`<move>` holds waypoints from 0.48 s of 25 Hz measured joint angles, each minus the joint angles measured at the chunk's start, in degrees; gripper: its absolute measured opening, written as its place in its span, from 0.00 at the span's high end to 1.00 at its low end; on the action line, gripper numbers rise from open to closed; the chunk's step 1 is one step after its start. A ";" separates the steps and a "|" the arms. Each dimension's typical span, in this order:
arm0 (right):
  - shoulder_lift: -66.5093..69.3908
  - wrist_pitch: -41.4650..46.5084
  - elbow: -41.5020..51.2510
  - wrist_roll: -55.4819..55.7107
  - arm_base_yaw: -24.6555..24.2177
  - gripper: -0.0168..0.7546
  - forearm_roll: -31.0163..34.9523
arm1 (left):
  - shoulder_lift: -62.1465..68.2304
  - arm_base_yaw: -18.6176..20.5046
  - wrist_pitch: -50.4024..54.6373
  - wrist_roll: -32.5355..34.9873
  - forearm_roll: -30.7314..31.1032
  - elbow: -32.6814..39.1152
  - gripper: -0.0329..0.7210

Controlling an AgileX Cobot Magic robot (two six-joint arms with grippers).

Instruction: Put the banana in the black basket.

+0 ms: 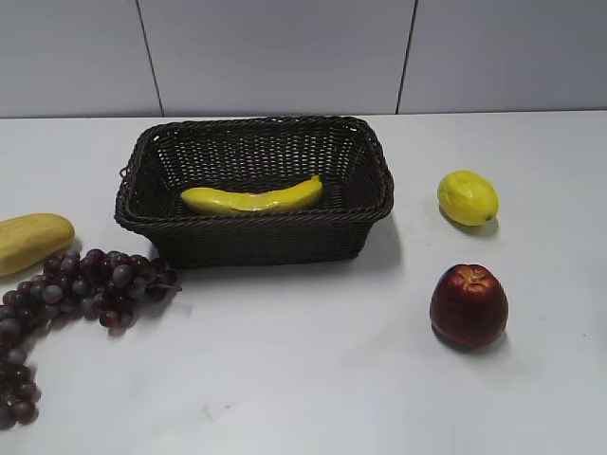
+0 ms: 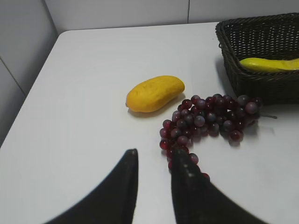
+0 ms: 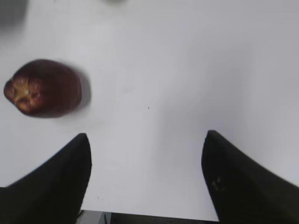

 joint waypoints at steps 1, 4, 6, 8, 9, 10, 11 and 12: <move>-3.60 -1.56 4.29 0.00 0.00 0.25 0.05 | 0.00 0.00 0.00 0.00 0.00 0.00 0.64; -13.21 -5.35 15.65 -0.05 0.00 0.26 0.16 | 0.00 0.00 0.00 0.00 0.00 0.00 0.64; -19.69 -7.12 22.06 -0.05 0.00 0.26 0.16 | 0.00 0.00 0.00 0.00 0.00 0.00 0.64; -26.20 -7.99 27.81 -0.05 0.00 0.26 0.23 | 0.00 0.00 0.00 0.00 0.00 0.00 0.64; -28.83 -8.37 29.79 -0.05 0.00 0.26 0.23 | 0.00 0.00 0.00 0.00 0.00 0.00 0.64; -31.90 -8.52 31.90 -0.10 0.00 0.26 0.29 | 0.00 0.00 0.00 0.00 0.00 0.00 0.64; -34.96 -8.69 33.74 -0.10 0.00 0.26 0.29 | 0.00 0.00 0.00 0.00 0.00 0.00 0.64; -37.41 -8.54 34.94 -0.22 0.00 0.26 0.29 | 0.00 0.00 0.00 0.00 0.00 0.00 0.64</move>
